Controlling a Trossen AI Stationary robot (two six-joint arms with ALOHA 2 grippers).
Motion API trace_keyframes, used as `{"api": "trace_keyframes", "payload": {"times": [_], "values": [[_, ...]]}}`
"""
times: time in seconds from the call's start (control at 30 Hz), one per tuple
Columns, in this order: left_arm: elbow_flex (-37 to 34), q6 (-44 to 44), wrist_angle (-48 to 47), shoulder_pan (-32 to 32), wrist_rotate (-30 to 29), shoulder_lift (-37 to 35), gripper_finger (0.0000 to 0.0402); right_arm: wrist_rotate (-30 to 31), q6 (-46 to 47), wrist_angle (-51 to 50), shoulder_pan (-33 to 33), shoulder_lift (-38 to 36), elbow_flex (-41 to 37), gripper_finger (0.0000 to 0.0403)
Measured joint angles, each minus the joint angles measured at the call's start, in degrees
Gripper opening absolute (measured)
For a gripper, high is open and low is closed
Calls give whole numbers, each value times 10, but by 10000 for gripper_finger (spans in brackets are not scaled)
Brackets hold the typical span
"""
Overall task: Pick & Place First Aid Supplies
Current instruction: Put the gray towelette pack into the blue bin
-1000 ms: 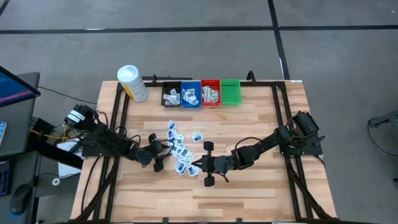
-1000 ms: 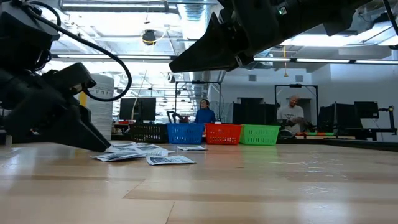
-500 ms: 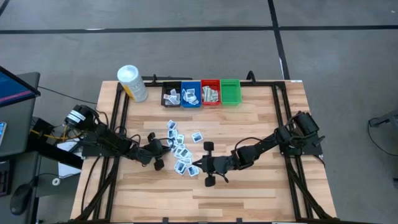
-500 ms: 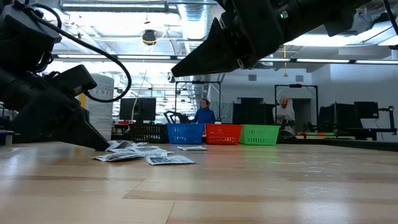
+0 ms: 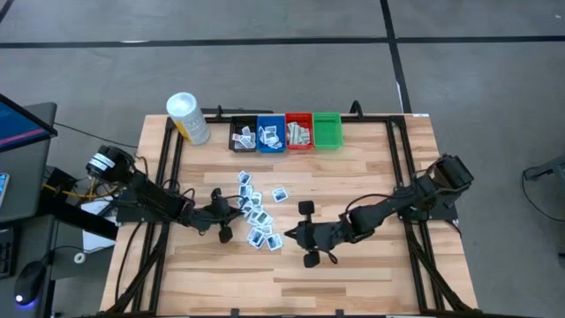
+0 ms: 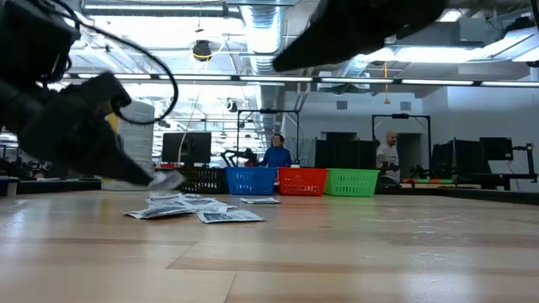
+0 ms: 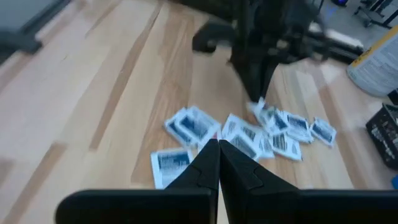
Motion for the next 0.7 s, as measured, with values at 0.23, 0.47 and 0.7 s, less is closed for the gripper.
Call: {"api": "trace_keyframes", "payload": {"times": [0.23,0.47,0.7], "values": [[0,86,8,0,-28,-110,20,0,-30,3,8,-37,-50,0],[13,175,13,77,-27,-194,11,0,-32,147,-34,-63,-174,0],[57,240,13,281,151,-172,16,1,28,216,-106,-65,-240,0]]}}
